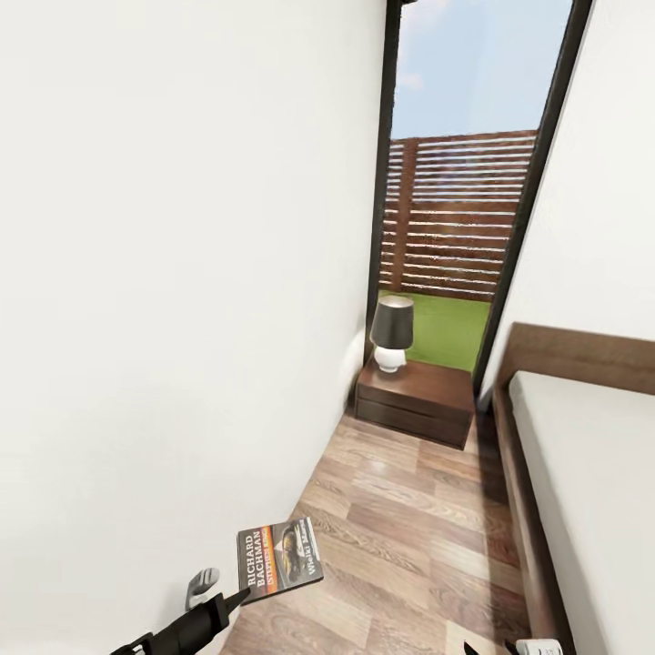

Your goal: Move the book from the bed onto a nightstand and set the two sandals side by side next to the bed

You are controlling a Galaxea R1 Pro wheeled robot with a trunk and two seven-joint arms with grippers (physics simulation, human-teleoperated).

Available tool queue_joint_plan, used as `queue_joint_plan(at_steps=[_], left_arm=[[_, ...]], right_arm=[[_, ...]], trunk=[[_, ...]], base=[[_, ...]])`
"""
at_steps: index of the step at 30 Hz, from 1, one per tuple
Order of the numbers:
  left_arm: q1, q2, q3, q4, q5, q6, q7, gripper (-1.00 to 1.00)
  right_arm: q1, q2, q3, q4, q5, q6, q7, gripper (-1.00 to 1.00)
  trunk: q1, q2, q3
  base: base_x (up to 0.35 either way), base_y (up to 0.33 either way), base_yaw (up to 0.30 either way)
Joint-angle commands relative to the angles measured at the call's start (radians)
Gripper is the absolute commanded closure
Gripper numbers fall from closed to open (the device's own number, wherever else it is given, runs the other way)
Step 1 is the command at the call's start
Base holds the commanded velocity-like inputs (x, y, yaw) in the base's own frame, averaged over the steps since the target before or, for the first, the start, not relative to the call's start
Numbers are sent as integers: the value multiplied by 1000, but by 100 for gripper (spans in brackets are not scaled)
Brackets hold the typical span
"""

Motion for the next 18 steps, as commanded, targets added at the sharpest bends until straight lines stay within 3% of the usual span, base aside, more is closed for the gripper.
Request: queue_joint_plan(at_steps=[1,6,18], left_arm=[[-1,0,-9,0,9,2,-3,100],[-1,0,-9,0,9,2,-3,100],[-1,1,-9,0,9,2,-3,100]], right_arm=[[-2,0,8,4,-11,-5,6,-100],[-2,0,8,4,-10,-5,8,-100],[-2,0,8,4,-10,-5,9,-100]], trunk=[[1,-2,-2],[1,-2,-2],[1,-2,-2]], base=[[104,0,0],[36,0,-79],[2,0,-264]])
